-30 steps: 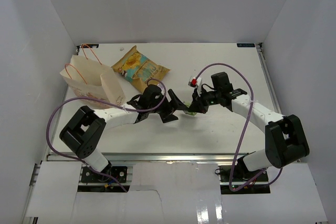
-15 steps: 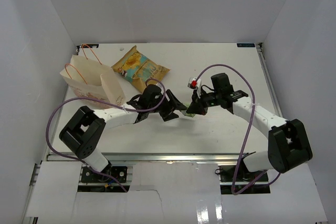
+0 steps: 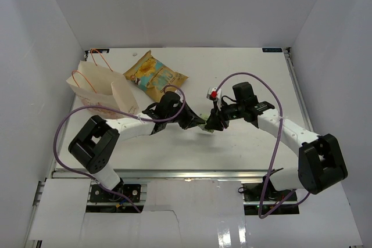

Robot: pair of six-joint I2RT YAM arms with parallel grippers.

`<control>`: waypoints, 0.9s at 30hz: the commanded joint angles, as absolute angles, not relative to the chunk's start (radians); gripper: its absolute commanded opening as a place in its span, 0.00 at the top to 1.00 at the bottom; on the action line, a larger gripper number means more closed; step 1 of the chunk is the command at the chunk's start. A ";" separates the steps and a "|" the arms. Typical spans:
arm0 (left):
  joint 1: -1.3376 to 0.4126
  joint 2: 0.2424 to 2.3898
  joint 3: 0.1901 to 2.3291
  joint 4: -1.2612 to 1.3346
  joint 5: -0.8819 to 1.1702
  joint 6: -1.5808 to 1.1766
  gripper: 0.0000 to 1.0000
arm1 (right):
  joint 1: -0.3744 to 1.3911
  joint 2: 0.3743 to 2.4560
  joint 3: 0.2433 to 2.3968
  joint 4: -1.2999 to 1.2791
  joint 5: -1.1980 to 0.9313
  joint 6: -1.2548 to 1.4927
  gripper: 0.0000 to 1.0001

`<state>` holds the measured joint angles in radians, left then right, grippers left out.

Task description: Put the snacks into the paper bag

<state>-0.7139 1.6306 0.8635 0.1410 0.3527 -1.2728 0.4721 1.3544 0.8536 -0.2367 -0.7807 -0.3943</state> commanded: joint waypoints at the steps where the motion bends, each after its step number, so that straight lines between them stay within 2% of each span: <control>1: -0.713 1.566 0.868 0.135 0.345 -1.250 1.00 | 0.477 1.330 0.857 -0.221 -0.798 -0.397 0.58; 2: -0.706 1.543 0.870 0.120 0.327 -1.240 1.00 | 0.477 1.327 0.880 -0.245 -0.805 -0.403 0.42; 4: -0.695 1.485 0.922 -0.053 0.251 -1.155 1.00 | 0.473 1.306 0.934 -0.300 -0.805 -0.422 0.29; 6: -0.675 1.433 0.984 -0.264 0.174 -1.071 1.00 | 0.457 1.276 0.972 -0.331 -0.816 -0.436 0.24; 10: -0.650 1.316 1.237 -0.616 -0.064 -0.849 1.00 | 0.400 1.250 1.032 -0.387 -0.845 -0.477 0.22; 18: -0.588 1.232 1.687 -1.173 -0.567 -0.718 1.00 | 0.382 1.284 0.968 -0.338 -0.788 -0.480 0.22; 21: -0.542 1.270 1.825 -1.293 -0.697 -0.686 1.00 | 0.382 1.295 0.959 -0.318 -0.778 -0.466 0.21; 27: -0.382 1.315 1.902 -1.296 -0.756 -0.559 1.00 | 0.382 1.319 0.971 -0.313 -0.755 -0.459 0.21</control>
<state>-0.4366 1.2743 1.8877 -1.2034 -0.6605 -0.6518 0.3862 1.3190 0.9588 -0.3412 -0.7624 -0.4709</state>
